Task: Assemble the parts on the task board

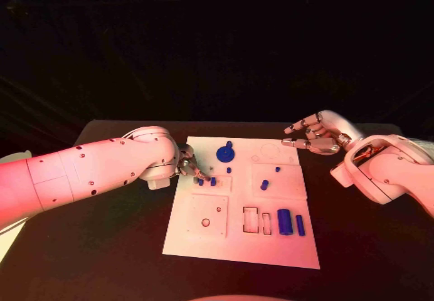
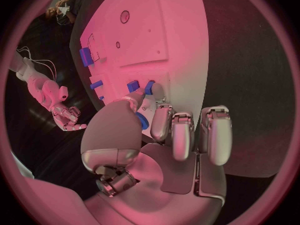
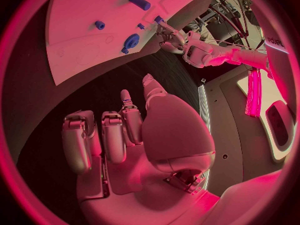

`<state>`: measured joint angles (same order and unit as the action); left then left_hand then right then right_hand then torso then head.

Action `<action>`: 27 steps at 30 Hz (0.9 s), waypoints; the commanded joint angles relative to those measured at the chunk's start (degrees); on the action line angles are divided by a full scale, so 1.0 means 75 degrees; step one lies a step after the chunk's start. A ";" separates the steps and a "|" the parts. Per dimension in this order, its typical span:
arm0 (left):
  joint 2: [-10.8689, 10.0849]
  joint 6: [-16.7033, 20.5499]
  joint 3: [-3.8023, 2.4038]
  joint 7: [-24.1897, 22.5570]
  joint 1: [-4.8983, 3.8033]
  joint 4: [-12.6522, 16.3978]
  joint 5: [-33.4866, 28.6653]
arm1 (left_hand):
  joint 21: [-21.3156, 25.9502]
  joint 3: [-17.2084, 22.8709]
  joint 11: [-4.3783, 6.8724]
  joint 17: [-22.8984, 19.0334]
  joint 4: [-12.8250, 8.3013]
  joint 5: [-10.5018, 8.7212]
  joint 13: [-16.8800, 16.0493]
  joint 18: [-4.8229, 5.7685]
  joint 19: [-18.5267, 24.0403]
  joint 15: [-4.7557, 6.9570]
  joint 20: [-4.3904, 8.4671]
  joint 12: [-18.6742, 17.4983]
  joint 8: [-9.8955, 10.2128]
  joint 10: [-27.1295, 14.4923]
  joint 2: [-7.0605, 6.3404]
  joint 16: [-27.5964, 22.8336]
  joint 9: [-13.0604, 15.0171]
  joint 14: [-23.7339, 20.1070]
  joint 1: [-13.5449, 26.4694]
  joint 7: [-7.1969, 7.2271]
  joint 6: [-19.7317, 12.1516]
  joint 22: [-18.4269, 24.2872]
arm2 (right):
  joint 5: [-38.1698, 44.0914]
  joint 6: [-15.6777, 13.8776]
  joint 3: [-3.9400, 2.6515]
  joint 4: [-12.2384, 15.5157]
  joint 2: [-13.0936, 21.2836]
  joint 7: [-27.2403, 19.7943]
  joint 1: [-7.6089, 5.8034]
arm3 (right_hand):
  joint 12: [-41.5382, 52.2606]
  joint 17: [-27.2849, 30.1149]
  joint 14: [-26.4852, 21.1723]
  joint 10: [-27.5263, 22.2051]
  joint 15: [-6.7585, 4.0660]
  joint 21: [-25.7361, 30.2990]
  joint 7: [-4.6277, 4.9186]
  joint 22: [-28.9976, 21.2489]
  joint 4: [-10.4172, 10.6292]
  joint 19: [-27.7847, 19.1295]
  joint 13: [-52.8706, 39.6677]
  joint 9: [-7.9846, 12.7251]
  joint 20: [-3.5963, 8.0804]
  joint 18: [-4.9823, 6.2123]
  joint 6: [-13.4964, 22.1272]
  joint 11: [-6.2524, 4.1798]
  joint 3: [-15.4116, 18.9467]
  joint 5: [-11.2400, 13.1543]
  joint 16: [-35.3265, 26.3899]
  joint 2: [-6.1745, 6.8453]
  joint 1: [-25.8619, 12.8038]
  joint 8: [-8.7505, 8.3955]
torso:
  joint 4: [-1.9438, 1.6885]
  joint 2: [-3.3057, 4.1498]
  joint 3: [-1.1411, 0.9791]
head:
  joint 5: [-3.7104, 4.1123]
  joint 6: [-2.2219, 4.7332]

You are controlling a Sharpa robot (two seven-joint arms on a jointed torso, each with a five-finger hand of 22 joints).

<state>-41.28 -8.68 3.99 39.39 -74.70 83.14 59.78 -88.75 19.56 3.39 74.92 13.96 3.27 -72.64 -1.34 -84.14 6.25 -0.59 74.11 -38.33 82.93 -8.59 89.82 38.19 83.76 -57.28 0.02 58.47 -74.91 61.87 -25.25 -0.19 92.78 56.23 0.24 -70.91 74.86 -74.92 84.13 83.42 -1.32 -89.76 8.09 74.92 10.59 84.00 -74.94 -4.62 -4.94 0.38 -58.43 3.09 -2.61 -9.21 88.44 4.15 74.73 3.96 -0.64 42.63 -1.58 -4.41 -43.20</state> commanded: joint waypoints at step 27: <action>-0.0635 0.3477 -0.0007 -0.3808 0.0077 0.0449 -0.2266 | 0.6212 0.0273 -0.0991 -0.2509 -0.0449 0.0002 0.4288 -0.1167 0.3149 -0.0841 -0.0647 -0.4724 0.1213 -0.3762 -0.0020 -0.4467 -0.0763 -0.1981 -0.1827 -0.1110 -0.1990 0.4518 | 0.0022 0.0076 0.0000 -0.0030 -0.0008 -0.0043 0.0005 | -0.0005 -0.1562 0.0677 -0.0066 0.0034 -0.0032 -0.0018 0.2011 0.0007 0.0800 -0.0894 -0.0008 -0.0011 -0.0051 -0.0035 0.0001 0.0070 -0.0044 -0.0049 -0.0056 -0.0008 0.0013 | -0.0007 -0.0004 0.0001 | 0.0066 0.0091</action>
<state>-46.05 10.87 3.95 22.13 -74.17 86.26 47.19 -43.32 21.50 -3.85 57.89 10.93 3.39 -40.95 -9.37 -61.18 0.25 -5.31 39.24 -29.40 55.34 -8.74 58.40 32.72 70.22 -70.44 -8.16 43.88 -41.98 61.86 -25.25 -0.19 92.55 56.21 0.23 -70.91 74.86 -74.91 84.13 83.42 -1.32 -89.76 8.09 74.91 10.75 84.00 -74.94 -4.60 -4.94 0.39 -58.42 3.09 -2.46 -9.21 88.44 4.15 74.73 3.96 -0.70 42.63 -1.57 -3.94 -42.62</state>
